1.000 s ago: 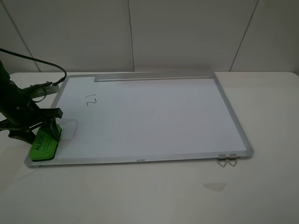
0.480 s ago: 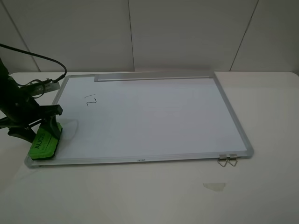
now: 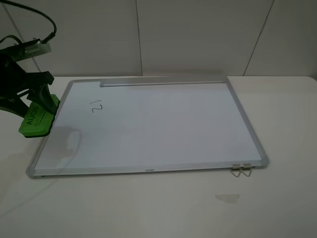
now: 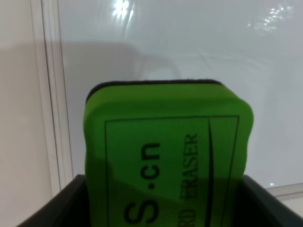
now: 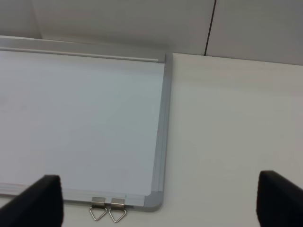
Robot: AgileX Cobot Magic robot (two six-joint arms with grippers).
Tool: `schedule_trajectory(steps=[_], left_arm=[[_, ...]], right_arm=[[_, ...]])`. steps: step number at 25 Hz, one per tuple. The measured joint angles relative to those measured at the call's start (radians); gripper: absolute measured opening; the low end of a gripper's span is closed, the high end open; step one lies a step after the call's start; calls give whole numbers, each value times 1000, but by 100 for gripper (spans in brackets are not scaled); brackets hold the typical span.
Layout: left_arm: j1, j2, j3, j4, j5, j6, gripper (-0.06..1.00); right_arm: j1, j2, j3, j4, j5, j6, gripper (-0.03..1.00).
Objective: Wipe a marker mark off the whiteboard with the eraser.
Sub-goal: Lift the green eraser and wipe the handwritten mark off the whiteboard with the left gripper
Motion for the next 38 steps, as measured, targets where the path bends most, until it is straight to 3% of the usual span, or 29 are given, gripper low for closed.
schedule_trajectory(steps=[8,14,18,27,38], left_arm=[[-28,29,-260,100,95,21,59],[-204,179,-472,275,167,15,59],[-291,319,-609,330,229,-16,59],[-314,593,-831,335,278,-76,59],[-314,774,-875,294,232,-82,59]], right_arm=[[0,0,0,0,0,0,82],[0,0,0,0,0,0,82],[0,0,0,0,0,0,82],[0,0,0,0,0,0,82],[0,0,0,0,0,0,82]])
